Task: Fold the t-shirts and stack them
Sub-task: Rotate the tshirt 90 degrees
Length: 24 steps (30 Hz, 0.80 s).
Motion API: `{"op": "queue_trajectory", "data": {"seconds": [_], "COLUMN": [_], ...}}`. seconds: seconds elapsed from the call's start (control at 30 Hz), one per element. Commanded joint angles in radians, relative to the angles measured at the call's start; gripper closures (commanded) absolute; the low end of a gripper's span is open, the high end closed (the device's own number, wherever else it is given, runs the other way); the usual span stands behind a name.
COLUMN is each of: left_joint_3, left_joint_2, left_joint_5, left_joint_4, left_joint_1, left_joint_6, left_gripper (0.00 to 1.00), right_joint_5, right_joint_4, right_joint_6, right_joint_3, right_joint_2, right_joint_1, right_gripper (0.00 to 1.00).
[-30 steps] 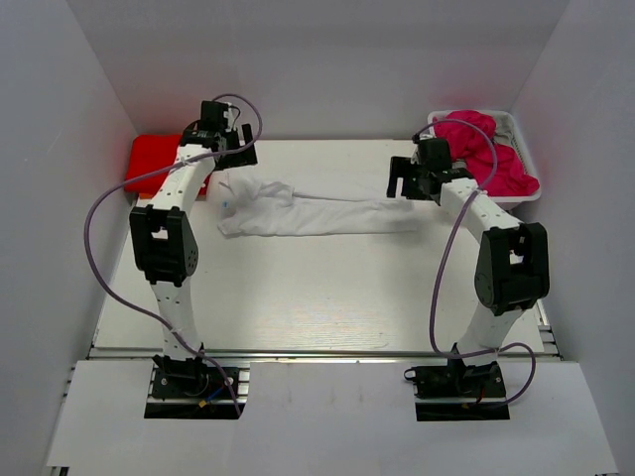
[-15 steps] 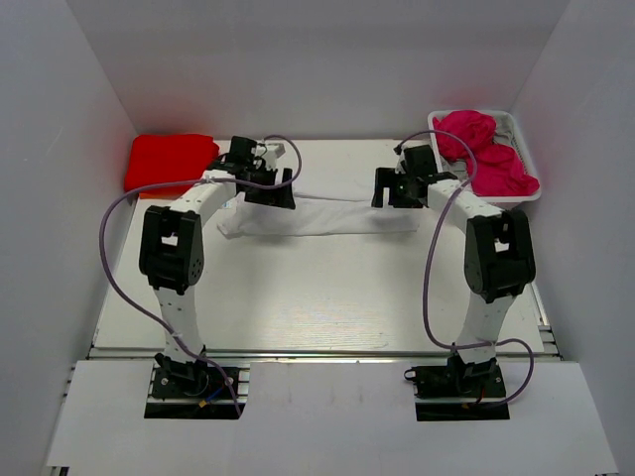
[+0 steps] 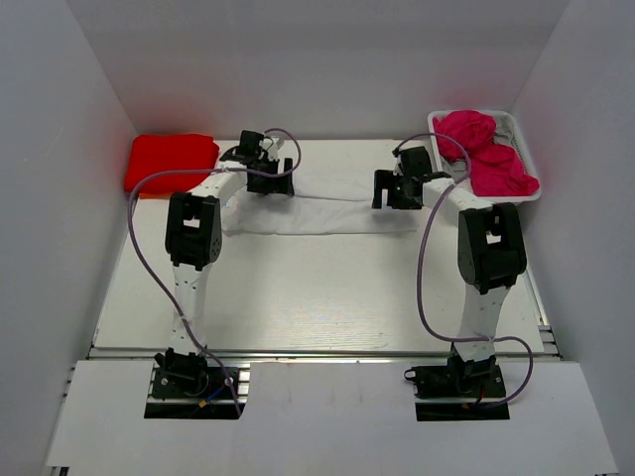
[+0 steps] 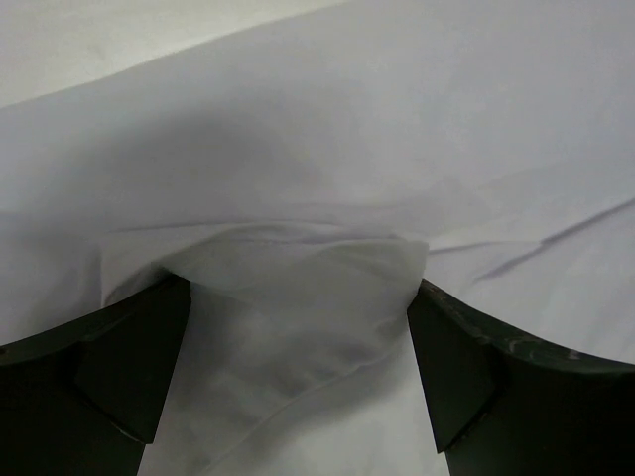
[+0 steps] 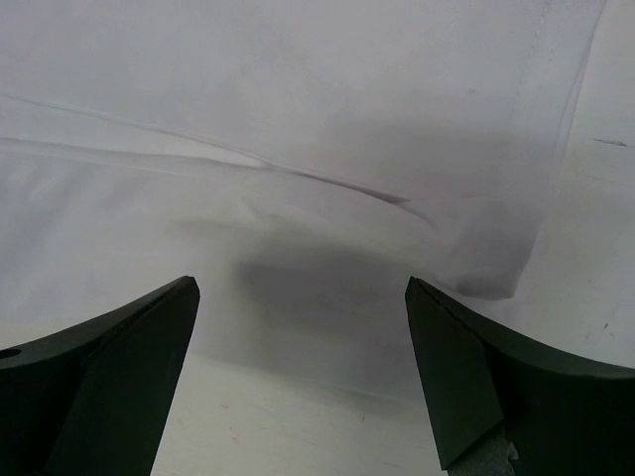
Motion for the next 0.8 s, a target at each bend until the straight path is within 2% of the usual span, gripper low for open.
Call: {"op": "queue_trajectory", "data": {"seconds": [0.0,0.13,0.27,0.47,0.57,0.77], "left_joint_3": [0.09,0.195,0.216,0.236,0.299,0.417], "left_joint_2": [0.044,0.128,0.147,0.147,0.187,0.306], "left_joint_5": [-0.073,-0.131,-0.131,-0.055,0.002,0.129], "left_joint_4": [-0.031,-0.132,-0.133,-0.039,0.017,0.128], "left_joint_1": [0.002,0.002,0.002,0.002,-0.009,-0.06], "left_joint_6": [-0.047,-0.107,-0.143,-0.179,-0.206,-0.257], "left_gripper": [0.0,0.0,0.0,0.0,0.0,0.0], "right_joint_5": [0.038,0.1,0.121,0.055,0.003,-0.181], "right_joint_4": [0.024,0.011,-0.023,-0.012,0.012,0.109], "right_joint_6": [-0.005,0.011,0.038,0.059,0.056,0.114], "right_joint_3": [0.036,0.02,0.001,-0.188,-0.318,-0.541], "right_joint_2": [0.023,0.055,0.075,0.006,-0.074,-0.213], "right_joint_1": [-0.005,-0.005,-0.002,0.02,0.075,0.273], "right_gripper": [0.1,0.1,0.1,0.1,0.1,0.11]}}
